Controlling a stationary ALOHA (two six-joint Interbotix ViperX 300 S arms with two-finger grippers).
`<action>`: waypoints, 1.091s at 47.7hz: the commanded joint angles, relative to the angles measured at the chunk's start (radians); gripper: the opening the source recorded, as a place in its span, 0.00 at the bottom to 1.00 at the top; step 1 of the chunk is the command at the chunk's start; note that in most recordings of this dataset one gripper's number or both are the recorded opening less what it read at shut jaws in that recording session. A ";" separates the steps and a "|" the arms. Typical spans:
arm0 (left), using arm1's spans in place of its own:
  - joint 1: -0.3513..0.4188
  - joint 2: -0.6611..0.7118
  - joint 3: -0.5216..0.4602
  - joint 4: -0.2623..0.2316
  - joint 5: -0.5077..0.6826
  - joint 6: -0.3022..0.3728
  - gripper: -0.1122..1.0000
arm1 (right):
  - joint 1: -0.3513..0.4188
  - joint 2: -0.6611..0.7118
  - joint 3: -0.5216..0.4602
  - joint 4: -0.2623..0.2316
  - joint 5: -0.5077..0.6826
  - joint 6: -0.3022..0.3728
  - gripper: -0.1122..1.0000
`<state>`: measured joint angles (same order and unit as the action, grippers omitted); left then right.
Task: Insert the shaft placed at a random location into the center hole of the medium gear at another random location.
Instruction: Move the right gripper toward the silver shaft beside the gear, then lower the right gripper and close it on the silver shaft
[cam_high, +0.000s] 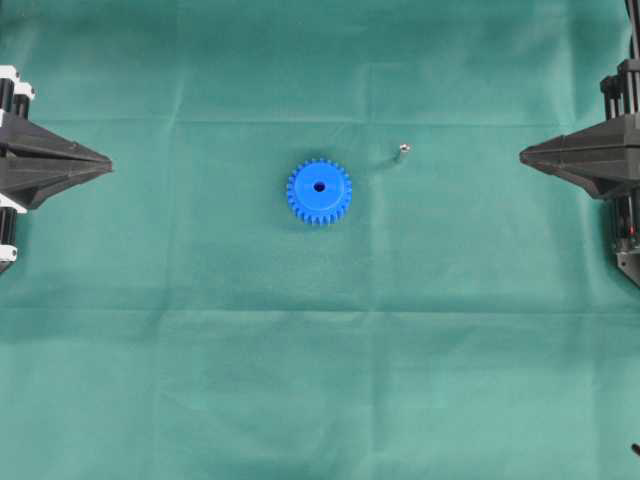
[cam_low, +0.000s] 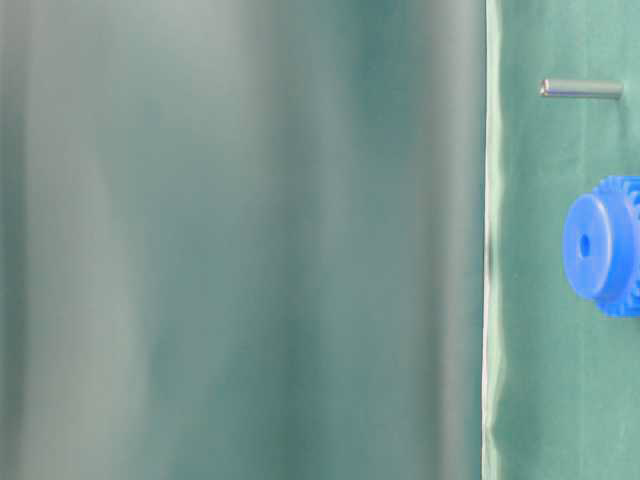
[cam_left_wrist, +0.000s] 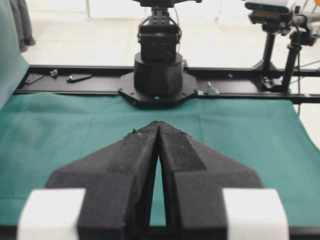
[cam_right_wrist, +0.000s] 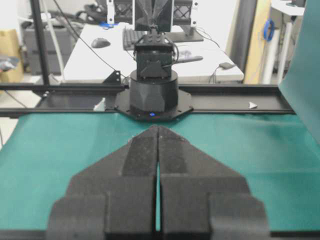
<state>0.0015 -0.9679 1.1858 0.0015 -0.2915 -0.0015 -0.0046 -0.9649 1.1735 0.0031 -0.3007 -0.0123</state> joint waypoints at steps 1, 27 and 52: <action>-0.002 0.008 -0.032 0.014 0.009 0.000 0.10 | -0.014 0.006 -0.020 -0.005 0.003 0.009 0.11; -0.002 0.006 -0.034 0.012 0.020 -0.003 0.10 | -0.114 0.124 -0.009 -0.005 -0.020 0.003 0.32; -0.002 0.008 -0.032 0.012 0.020 -0.005 0.10 | -0.218 0.680 0.011 0.002 -0.336 -0.006 0.87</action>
<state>0.0015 -0.9679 1.1796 0.0107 -0.2654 -0.0046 -0.2132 -0.3497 1.2042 0.0015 -0.5768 -0.0138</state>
